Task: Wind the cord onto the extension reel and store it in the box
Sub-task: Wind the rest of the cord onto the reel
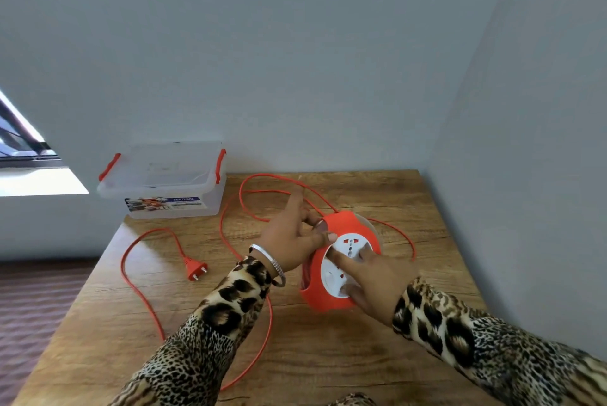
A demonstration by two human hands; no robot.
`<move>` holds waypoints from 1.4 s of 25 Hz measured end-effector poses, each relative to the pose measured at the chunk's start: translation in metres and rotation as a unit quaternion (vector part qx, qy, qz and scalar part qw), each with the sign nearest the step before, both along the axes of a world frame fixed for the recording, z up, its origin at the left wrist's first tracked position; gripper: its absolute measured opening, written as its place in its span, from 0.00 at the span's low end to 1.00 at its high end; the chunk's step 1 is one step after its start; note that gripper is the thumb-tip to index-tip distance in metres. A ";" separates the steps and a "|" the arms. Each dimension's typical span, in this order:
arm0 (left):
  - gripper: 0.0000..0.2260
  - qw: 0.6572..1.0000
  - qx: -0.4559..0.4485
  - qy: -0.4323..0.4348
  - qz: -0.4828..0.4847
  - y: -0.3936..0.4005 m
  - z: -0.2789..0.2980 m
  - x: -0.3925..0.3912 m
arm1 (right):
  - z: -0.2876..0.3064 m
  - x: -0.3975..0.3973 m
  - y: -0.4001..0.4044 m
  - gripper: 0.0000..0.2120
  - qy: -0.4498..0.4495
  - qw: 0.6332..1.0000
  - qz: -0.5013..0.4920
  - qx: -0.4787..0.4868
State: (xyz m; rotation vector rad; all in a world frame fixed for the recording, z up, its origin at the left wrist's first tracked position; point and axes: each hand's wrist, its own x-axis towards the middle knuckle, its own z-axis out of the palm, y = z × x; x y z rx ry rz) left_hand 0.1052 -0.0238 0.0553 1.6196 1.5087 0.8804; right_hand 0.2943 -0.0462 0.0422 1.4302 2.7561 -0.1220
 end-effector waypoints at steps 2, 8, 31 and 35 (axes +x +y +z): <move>0.43 1.000 0.021 0.019 0.003 -0.004 -0.002 0.001 | -0.005 0.005 0.003 0.28 0.016 1.000 0.006 0.026; 0.37 0.991 -0.090 -0.094 0.021 -0.023 -0.019 0.010 | -0.024 0.028 0.010 0.24 0.056 0.990 0.012 0.126; 0.10 0.948 -0.012 -0.306 0.083 -0.028 -0.041 0.029 | 0.016 0.002 0.010 0.07 0.689 0.389 -0.399 -0.465; 0.11 0.923 -0.121 -0.352 0.100 -0.014 -0.034 -0.001 | 0.015 0.028 0.001 0.10 0.349 0.902 -0.243 -0.069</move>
